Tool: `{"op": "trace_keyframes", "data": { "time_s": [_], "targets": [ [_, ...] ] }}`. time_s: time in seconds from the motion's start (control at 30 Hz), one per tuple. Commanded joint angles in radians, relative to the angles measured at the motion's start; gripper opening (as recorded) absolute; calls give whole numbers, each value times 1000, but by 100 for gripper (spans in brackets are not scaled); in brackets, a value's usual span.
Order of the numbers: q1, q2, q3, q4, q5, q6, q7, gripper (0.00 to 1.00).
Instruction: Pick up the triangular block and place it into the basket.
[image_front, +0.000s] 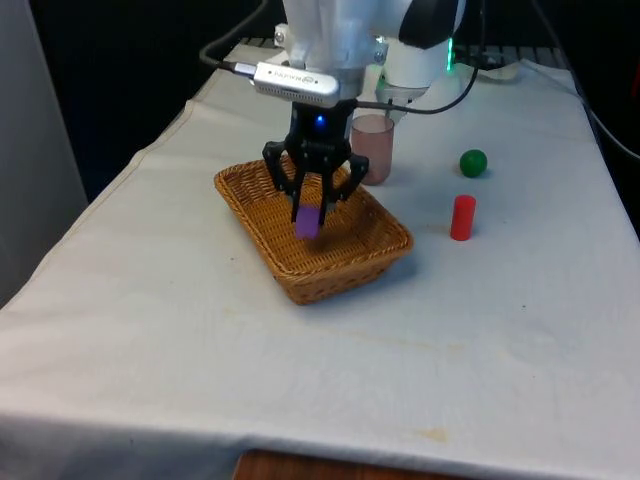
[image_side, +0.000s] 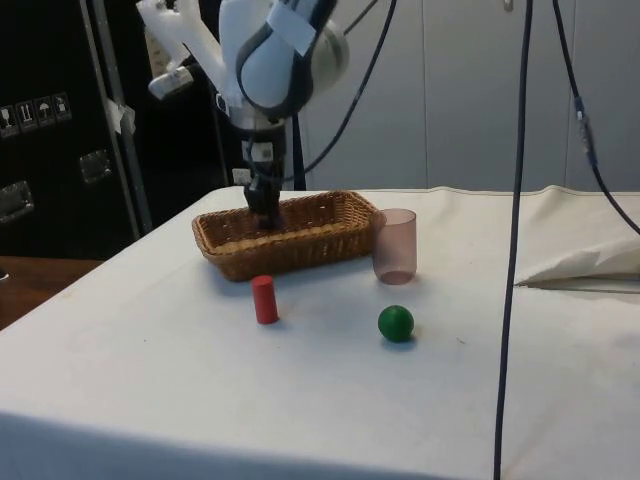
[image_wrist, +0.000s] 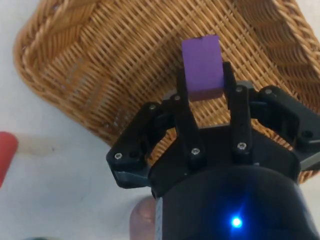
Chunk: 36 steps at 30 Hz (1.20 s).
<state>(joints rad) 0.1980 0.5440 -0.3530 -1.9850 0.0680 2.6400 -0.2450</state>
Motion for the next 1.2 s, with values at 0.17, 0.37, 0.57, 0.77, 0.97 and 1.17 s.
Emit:
{"op": "trace_keyframes", "data": {
  "time_s": [0.17,0.37,0.57,0.77,0.97,1.17],
  "targets": [
    [-14,26,13,-17,17,75,-30,34],
    [-12,37,12,-29,23,124,-25,35],
    [-11,39,12,-34,30,142,-24,61],
    [-11,39,12,-37,32,148,-23,87],
    [-9,41,10,-35,31,146,-21,100],
    [-1,24,4,-30,26,119,-1,100]
  ]
}}
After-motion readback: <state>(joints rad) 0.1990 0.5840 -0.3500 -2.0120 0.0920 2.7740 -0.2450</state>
